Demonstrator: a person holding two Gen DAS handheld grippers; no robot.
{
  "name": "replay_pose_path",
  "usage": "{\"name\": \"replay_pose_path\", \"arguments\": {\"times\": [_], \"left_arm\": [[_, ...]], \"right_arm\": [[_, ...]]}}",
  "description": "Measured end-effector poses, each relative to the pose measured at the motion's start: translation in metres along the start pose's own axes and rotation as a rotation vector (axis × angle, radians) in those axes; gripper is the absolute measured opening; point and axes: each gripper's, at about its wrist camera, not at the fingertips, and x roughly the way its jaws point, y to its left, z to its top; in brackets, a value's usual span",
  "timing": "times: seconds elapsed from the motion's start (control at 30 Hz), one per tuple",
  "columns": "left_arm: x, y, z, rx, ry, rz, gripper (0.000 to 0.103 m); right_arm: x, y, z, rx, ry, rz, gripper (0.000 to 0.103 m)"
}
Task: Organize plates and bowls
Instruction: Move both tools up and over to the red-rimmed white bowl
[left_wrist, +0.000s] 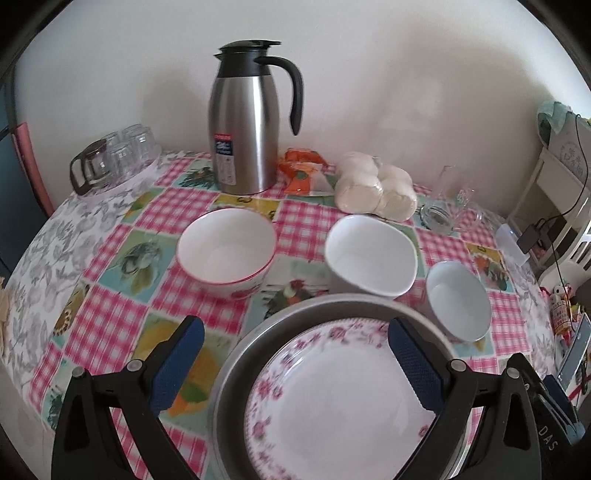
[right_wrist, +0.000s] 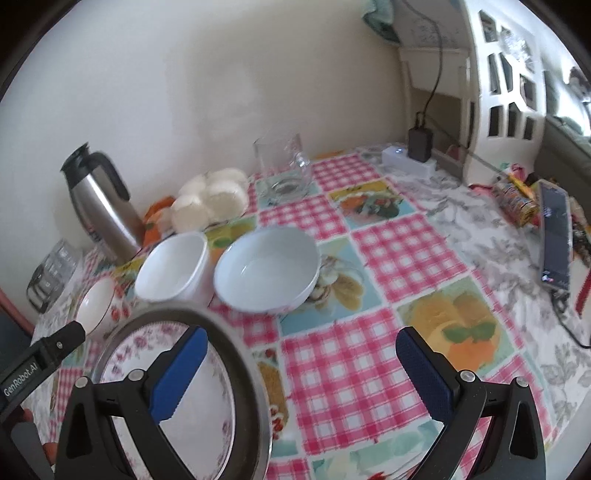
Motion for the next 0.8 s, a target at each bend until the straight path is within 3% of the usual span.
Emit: {"name": "replay_pose_path", "arguments": {"times": [0.2, 0.37, 0.47, 0.6, 0.8], "left_arm": [[0.012, -0.014, 0.017, 0.01, 0.001, -0.009, 0.1], [0.029, -0.016, 0.034, -0.052, 0.061, -0.147, 0.1], [0.034, -0.02, 0.042, -0.052, 0.082, -0.192, 0.1], [0.039, -0.023, 0.054, -0.049, 0.035, -0.189, 0.1], [0.055, -0.018, 0.074, -0.085, 0.043, -0.177, 0.1]], "right_arm": [[0.004, -0.002, 0.016, 0.024, 0.002, -0.027, 0.103], [0.016, 0.002, 0.032, 0.033, 0.02, -0.022, 0.103], [0.024, 0.01, 0.043, 0.03, 0.02, -0.014, 0.103], [0.031, 0.024, 0.056, 0.007, 0.003, 0.007, 0.103], [0.045, 0.042, 0.073, 0.007, -0.012, 0.058, 0.103]]}}
